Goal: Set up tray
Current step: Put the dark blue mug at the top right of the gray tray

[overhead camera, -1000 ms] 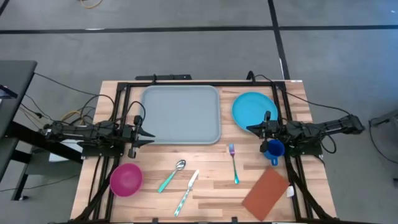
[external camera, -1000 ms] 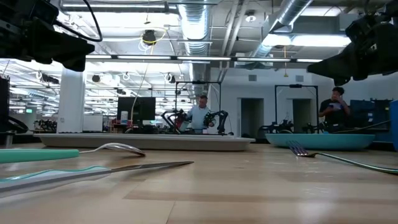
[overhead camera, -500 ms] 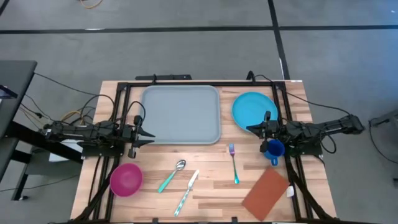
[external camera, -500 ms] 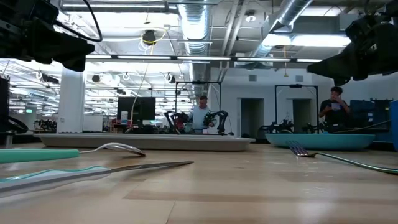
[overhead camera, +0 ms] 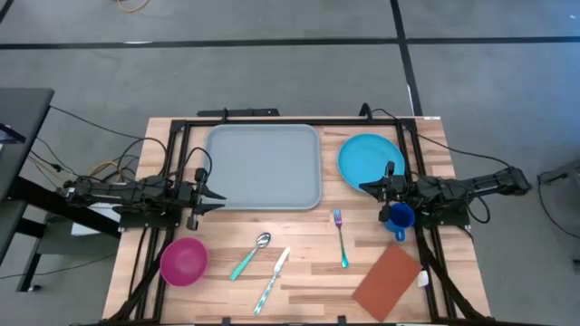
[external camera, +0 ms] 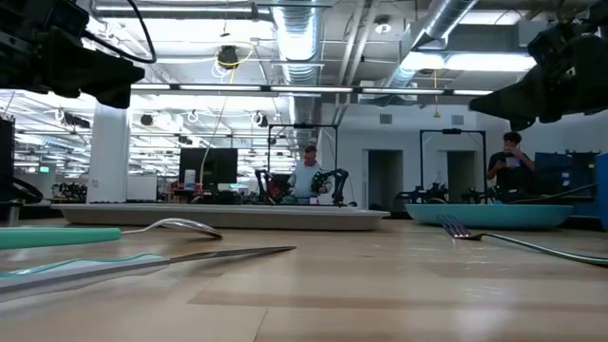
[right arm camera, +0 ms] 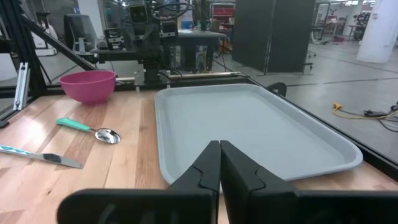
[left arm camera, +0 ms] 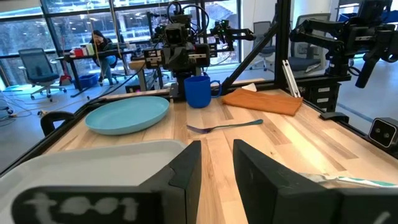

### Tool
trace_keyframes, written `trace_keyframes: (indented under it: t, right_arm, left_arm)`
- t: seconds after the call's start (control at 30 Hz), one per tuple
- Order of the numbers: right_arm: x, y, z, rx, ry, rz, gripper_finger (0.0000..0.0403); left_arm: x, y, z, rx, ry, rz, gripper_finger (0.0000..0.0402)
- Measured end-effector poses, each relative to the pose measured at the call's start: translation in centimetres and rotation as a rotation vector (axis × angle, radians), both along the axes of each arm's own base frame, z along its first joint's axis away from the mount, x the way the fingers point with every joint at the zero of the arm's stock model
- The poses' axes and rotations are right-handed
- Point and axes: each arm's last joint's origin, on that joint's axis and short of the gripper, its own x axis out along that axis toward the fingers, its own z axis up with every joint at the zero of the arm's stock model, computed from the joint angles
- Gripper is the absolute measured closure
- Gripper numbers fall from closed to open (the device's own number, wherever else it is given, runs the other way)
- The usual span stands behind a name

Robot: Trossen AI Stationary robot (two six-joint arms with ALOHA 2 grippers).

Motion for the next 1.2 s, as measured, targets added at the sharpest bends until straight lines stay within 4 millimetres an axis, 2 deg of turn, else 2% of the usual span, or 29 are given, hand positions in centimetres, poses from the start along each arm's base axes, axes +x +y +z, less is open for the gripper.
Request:
trace_keyframes:
  t: [0.77, 0.97, 1.2]
  right_arm:
    - [0.00, 0.00, -0.01, 0.000, 0.000, 0.000, 0.0403]
    - [0.00, 0.00, 0.00, 0.000, 0.000, 0.000, 0.0403]
    - [0.00, 0.00, -0.01, 0.000, 0.000, 0.000, 0.0403]
  left_arm:
    - [0.00, 0.04, 0.02, -0.025, 0.001, 0.012, 0.0319]
    - [0.01, 0.13, 0.06, 0.182, -0.017, 0.041, 0.0319]
    - [0.00, 0.03, 0.11, 0.165, -0.024, 0.010, 0.0319]
